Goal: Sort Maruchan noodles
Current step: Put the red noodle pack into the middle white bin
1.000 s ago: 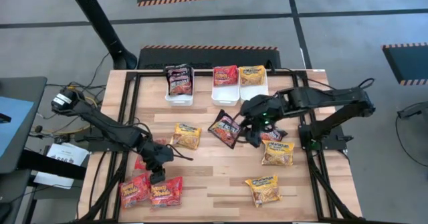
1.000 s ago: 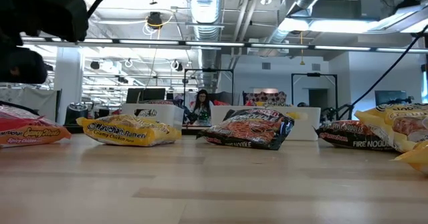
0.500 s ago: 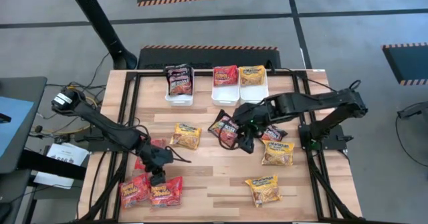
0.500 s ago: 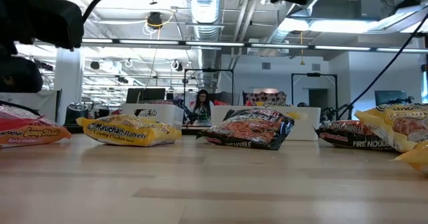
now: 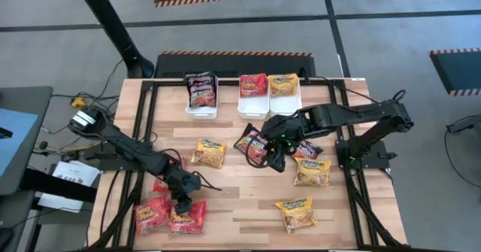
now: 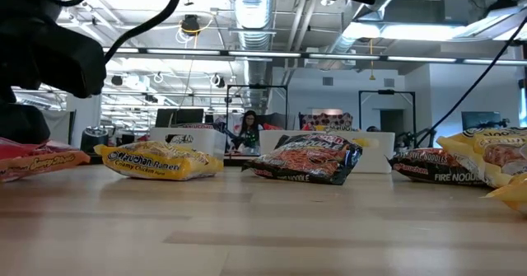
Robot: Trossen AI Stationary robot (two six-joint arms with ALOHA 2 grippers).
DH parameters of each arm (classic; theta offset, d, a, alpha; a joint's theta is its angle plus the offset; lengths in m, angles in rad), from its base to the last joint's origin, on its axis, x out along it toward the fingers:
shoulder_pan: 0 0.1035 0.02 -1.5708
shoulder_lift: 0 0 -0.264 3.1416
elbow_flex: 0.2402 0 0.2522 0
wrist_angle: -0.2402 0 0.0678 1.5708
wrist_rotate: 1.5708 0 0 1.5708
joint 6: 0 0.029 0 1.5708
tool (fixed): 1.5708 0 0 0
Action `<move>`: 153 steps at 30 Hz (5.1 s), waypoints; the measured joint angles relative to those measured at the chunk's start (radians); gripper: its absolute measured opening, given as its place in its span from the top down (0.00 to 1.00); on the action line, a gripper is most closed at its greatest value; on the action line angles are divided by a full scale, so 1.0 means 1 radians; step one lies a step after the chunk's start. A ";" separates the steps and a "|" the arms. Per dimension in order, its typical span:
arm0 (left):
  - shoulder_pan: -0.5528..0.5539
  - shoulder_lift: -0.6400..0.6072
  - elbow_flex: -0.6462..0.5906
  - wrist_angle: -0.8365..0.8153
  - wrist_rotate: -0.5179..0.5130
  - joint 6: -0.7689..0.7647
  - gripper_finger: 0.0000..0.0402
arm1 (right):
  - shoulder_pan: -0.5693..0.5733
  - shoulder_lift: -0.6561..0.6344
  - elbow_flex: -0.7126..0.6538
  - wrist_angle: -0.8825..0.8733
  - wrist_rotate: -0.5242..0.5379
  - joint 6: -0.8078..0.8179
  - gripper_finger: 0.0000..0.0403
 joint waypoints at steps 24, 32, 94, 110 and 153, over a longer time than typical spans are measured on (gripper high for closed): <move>-0.001 0.001 0.028 0.122 0.010 0.004 1.00 | 0.000 0.000 0.000 0.002 0.003 0.000 0.43; 0.050 0.000 0.029 0.176 -0.016 0.078 1.00 | -0.008 0.000 0.000 0.003 0.004 0.005 0.43; 0.402 0.000 0.029 0.228 -0.014 0.260 1.00 | 0.088 -0.007 -0.423 0.687 -0.022 0.281 0.42; 0.401 -0.001 0.029 0.227 -0.006 0.244 1.00 | 0.004 0.242 -0.423 0.929 -0.178 0.265 0.41; 0.401 -0.001 0.029 0.255 -0.042 0.220 1.00 | 0.000 0.508 -0.392 1.192 -0.169 0.525 0.43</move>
